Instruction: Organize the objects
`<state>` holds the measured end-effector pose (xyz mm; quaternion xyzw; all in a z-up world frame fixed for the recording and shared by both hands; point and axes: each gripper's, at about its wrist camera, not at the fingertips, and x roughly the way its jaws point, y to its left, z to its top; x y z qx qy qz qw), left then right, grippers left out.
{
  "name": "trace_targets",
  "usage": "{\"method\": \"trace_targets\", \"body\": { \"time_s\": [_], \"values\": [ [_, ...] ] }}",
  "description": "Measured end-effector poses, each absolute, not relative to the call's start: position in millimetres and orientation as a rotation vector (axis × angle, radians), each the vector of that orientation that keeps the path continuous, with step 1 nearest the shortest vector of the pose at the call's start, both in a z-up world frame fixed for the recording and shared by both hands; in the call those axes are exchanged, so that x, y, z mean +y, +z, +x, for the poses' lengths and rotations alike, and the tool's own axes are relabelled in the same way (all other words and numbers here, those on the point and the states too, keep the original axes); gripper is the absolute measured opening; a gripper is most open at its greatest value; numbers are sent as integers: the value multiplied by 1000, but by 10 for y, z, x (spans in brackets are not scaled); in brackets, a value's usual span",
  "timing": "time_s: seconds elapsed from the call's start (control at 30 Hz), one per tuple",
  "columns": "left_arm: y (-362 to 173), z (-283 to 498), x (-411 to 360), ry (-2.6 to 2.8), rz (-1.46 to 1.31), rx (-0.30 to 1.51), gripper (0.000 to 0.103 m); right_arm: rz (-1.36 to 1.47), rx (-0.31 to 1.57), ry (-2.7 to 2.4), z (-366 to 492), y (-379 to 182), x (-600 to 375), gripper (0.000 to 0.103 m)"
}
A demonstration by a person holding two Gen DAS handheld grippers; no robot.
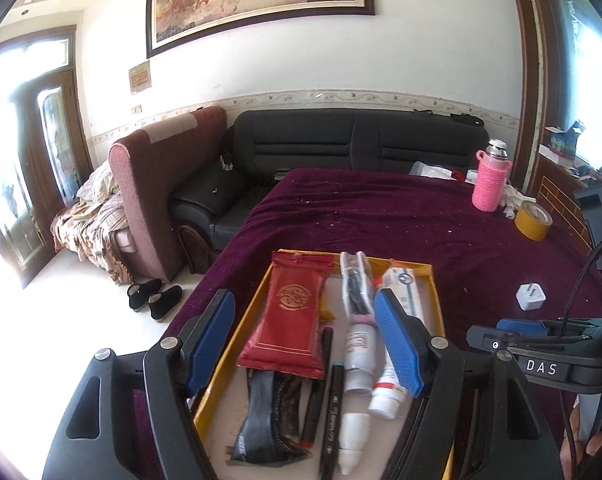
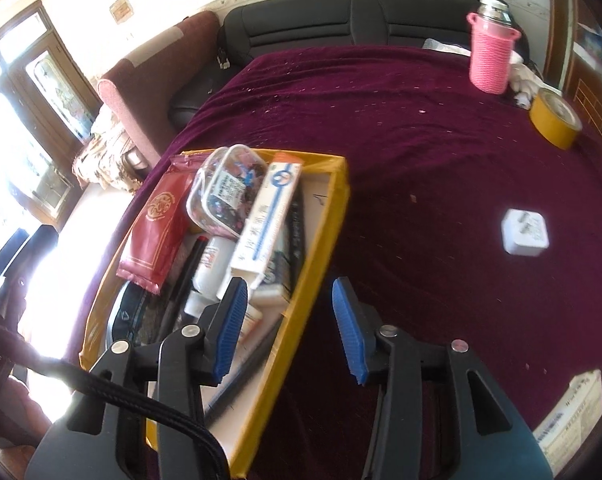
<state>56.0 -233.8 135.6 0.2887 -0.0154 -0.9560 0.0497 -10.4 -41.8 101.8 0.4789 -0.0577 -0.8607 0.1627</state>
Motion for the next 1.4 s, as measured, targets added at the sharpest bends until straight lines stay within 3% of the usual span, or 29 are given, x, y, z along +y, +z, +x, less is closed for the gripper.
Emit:
{"method": "trace_targets", "body": {
  "time_s": [0.1, 0.3, 0.47, 0.83, 1.07, 1.4],
  "values": [
    [1401, 629, -2161, -2932, 867, -75, 73, 1360, -198, -2473, -34, 1024, -211, 45],
    [1473, 802, -1848, -2966, 775, -126, 74, 1349, -251, -2530, 91, 990, 210, 46],
    [1527, 1126, -1647, -2970, 532, -69, 102, 1353, -247, -2568, 207, 892, 464, 46],
    [1589, 1627, -1509, -3010, 221, 109, 102, 1258, -133, -2591, 545, 765, 400, 49],
    [1474, 1708, -1429, -2814, 303, -11, 102, 1209, -100, -2562, 682, 661, 213, 51],
    [997, 1652, -1616, -2825, 739, 52, 102, 1194, 29, -2521, 830, 575, -135, 51]
  ]
}}
